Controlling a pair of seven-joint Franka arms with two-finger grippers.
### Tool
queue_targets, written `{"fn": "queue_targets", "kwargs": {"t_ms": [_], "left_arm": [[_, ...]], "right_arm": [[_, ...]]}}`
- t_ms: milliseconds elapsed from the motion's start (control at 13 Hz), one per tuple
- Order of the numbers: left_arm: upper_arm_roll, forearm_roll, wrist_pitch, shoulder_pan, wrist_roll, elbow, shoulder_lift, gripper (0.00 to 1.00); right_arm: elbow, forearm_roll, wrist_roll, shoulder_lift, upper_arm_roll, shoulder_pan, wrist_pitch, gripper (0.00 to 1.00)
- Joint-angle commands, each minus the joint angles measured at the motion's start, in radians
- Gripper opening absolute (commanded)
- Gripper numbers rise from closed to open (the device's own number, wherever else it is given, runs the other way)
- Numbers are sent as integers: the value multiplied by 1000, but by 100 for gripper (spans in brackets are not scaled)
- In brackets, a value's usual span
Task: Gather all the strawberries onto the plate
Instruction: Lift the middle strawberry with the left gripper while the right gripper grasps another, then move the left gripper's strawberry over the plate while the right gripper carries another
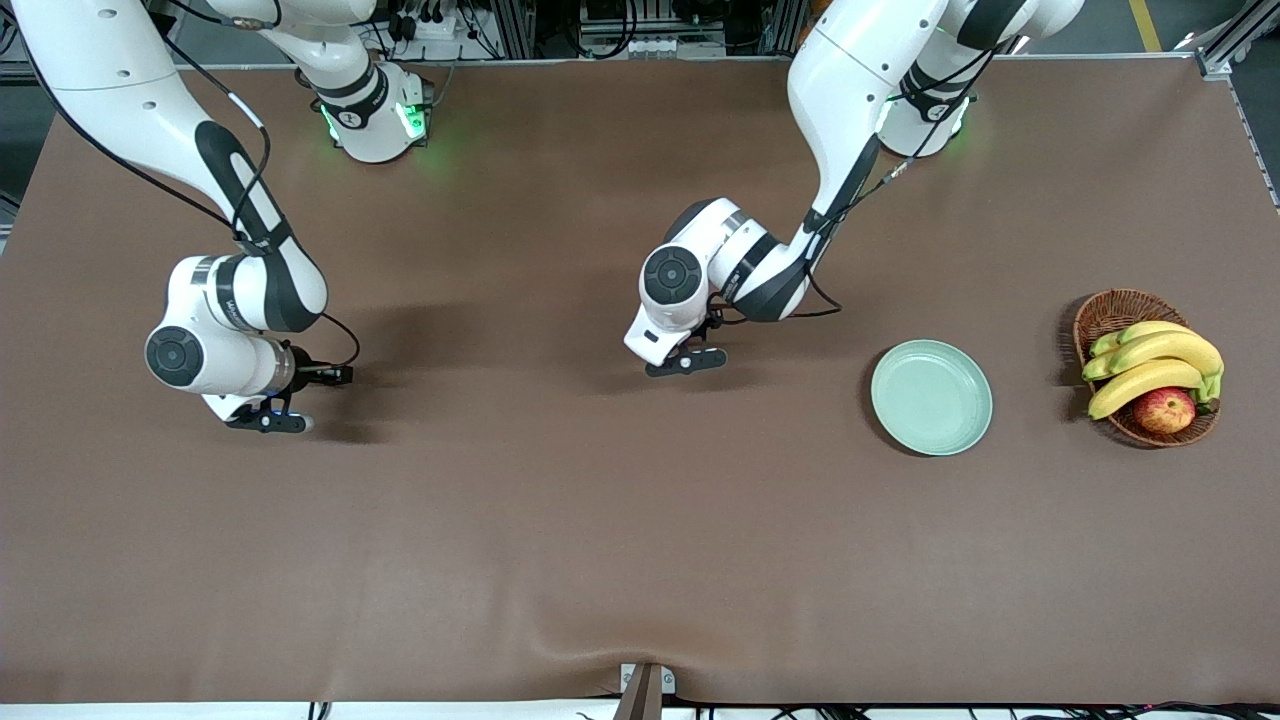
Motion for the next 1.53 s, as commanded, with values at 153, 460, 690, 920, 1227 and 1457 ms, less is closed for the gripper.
{"fn": "queue_targets", "kwargs": {"t_ms": [153, 460, 690, 920, 1227, 1457], "left_arm": [[6, -5, -44, -4, -9, 3, -6, 37], [6, -5, -44, 7, 5, 11, -21, 4], [11, -5, -146, 28, 10, 10, -88, 0], [3, -46, -278, 121, 10, 8, -176, 0], [6, -79, -480, 291, 52, -1, -225, 0], [6, -71, -489, 437, 184, -1, -207, 0]], "right_arm": [[-43, -23, -8, -43, 24, -24, 10, 0], [-7, -23, -5, -46, 24, -26, -6, 0], [140, -4, 5, -43, 33, -20, -196, 0], [245, 145, 12, -42, 39, 5, -337, 0], [317, 249, 215, -40, 41, 115, -385, 0], [383, 397, 390, -22, 39, 230, -378, 0]]}}
